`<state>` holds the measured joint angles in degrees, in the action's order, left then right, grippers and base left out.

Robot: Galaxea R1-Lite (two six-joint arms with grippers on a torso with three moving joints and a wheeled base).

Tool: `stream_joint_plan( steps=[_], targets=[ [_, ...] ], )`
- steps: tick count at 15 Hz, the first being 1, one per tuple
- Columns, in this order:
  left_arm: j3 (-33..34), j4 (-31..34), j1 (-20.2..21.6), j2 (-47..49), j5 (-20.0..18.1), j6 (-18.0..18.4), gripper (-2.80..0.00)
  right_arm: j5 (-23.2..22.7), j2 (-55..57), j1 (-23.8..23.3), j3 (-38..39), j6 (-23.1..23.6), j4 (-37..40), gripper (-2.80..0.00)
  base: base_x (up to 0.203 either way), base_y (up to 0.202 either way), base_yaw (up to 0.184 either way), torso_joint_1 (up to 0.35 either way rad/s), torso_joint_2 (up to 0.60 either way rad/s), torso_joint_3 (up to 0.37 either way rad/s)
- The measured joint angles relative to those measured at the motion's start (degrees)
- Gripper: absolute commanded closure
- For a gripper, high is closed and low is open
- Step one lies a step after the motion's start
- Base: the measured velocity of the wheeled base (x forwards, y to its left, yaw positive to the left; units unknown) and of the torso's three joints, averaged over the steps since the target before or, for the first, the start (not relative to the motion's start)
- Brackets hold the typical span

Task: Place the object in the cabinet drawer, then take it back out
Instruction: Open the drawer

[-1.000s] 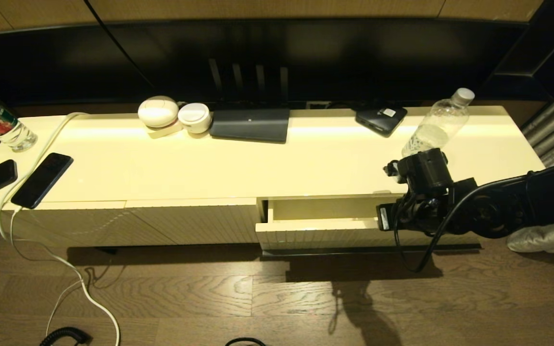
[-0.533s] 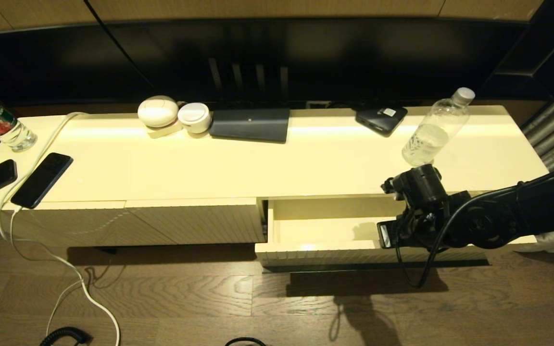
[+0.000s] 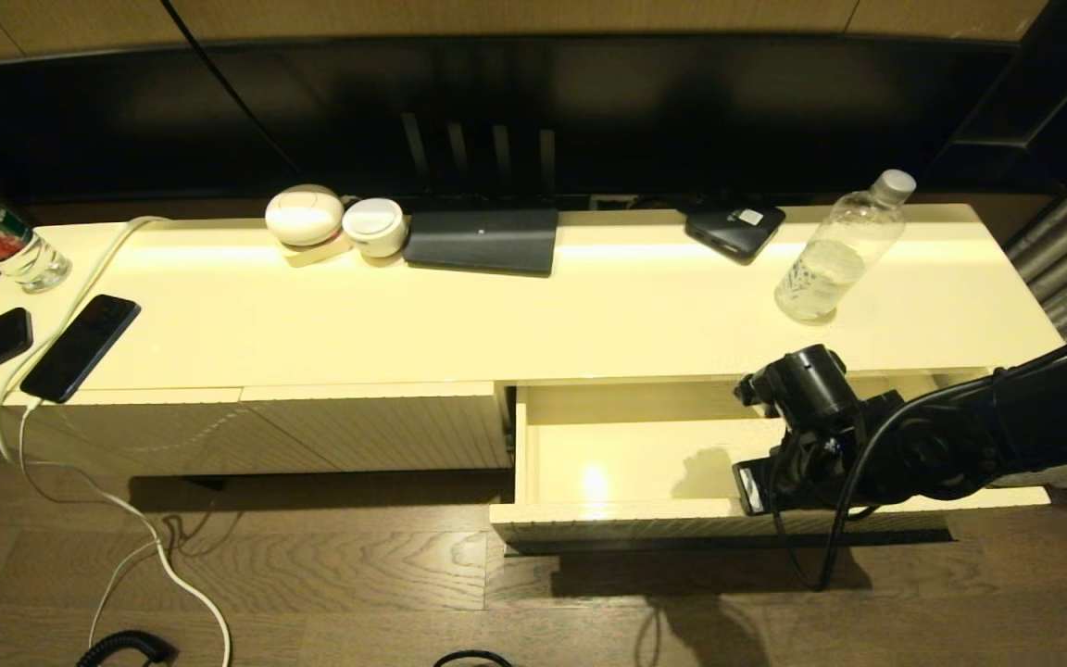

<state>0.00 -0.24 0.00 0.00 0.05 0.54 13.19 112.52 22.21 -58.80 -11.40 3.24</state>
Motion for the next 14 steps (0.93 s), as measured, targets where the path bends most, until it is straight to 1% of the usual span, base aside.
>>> stream_joint_plan(
  steps=[2, 4, 5, 8, 9, 14],
  targets=[
    [0.0, 0.0, 0.0, 0.0, -0.01, -0.02, 0.0, -0.38, -0.17, 0.05, 1.17, -0.32, 1.83, 0.0, 0.0, 0.0, 0.0, 0.0, 0.0, 0.0],
    [0.0, 0.0, 0.0, 0.0, 0.0, -0.03, 0.0, -0.57, -0.31, 0.54, 1.67, -2.99, 2.28, 0.0, 0.0, 0.0, 0.0, 0.0, 0.0, 0.0],
    [0.0, 0.01, 0.0, 0.0, 0.02, -0.02, 0.0, -0.85, -0.48, 0.82, 1.83, -3.32, 3.2, 0.0, 0.0, 0.0, 0.0, 0.0, 0.0, 0.0],
    [0.0, 0.02, 0.0, 0.0, 0.0, -0.03, 0.0, -3.33, -1.25, 1.49, 2.25, -4.53, 8.73, 0.0, 0.0, 0.0, 0.0, 0.0, 0.0, 0.0],
    [0.0, 0.02, 0.0, 0.0, -0.02, -0.03, 0.0, -3.88, -1.38, 1.62, 2.32, -4.83, 9.41, 0.0, 0.0, 0.0, 0.0, 0.0, 0.0, 0.0],
    [0.0, 0.02, 0.0, 0.0, -0.02, -0.03, 0.0, -3.96, -1.61, 1.9, 2.8, -4.96, 9.33, 0.0, 0.0, 0.0, 0.0, 0.0, 0.0, 0.0]
  ],
)
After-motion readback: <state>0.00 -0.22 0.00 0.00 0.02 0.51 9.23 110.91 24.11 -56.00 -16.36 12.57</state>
